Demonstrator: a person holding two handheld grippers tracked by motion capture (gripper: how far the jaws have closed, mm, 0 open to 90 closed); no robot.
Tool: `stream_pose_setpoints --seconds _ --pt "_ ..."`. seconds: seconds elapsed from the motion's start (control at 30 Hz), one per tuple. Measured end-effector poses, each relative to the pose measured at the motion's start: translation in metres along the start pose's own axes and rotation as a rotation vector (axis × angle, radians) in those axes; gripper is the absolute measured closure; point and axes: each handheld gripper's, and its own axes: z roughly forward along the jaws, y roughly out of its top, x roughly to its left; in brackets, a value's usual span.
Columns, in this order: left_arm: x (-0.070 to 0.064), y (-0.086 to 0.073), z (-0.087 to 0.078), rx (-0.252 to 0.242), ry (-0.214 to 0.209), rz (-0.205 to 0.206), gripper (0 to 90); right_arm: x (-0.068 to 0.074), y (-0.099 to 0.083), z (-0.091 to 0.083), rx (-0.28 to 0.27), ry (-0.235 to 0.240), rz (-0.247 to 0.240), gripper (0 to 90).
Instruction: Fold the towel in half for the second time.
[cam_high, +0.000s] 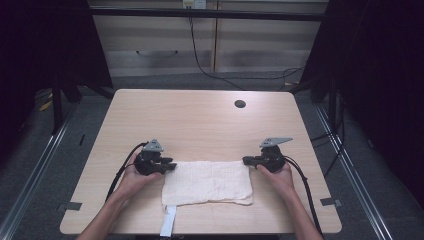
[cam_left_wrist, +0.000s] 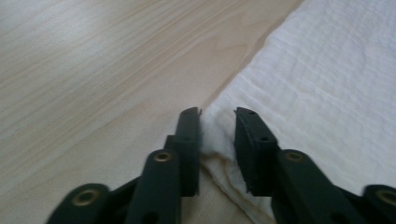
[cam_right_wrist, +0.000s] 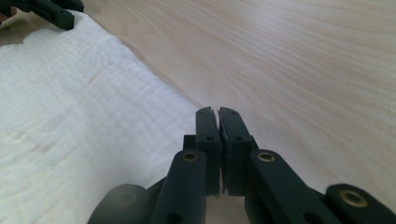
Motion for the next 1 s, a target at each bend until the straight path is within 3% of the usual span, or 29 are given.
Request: stream_pose_setpoints --seconds 0.17,0.27,0.43,0.5,0.57,0.77,0.83,0.9,1.0 --pt "-0.003 0.0 -0.002 -0.009 -0.002 0.001 82.7 0.0 0.0 0.0 -0.001 0.003 -0.008 87.7" --pt "0.0 0.001 -0.006 -0.04 -0.026 -0.026 83.7 0.001 0.001 -0.002 -0.01 -0.003 -0.005 87.9" --pt "0.005 0.003 -0.017 -0.11 -0.042 -0.076 83.9 0.002 0.006 -0.015 -0.077 0.009 0.003 88.0" --pt "0.003 0.005 -0.021 -0.14 -0.029 -0.068 84.2 0.004 0.007 -0.017 -0.084 0.01 0.001 88.0" --pt "0.001 0.009 -0.026 -0.164 -0.041 -0.067 84.3 0.005 0.009 -0.018 -0.091 0.007 -0.005 88.0" --pt "-0.006 0.022 -0.054 -0.276 -0.045 -0.051 84.2 0.024 0.03 -0.038 -0.207 0.035 -0.075 88.1" --pt "-0.001 0.02 -0.055 -0.275 -0.031 -0.065 84.2 0.027 0.033 -0.039 -0.217 0.042 -0.086 88.1" --pt "0.007 0.011 -0.047 -0.243 -0.006 -0.088 84.2 0.025 0.029 -0.033 -0.19 0.034 -0.078 88.1" --pt "0.01 0.004 -0.038 -0.199 0.0 -0.091 84.3 0.021 0.022 -0.021 -0.139 0.014 -0.07 88.1"
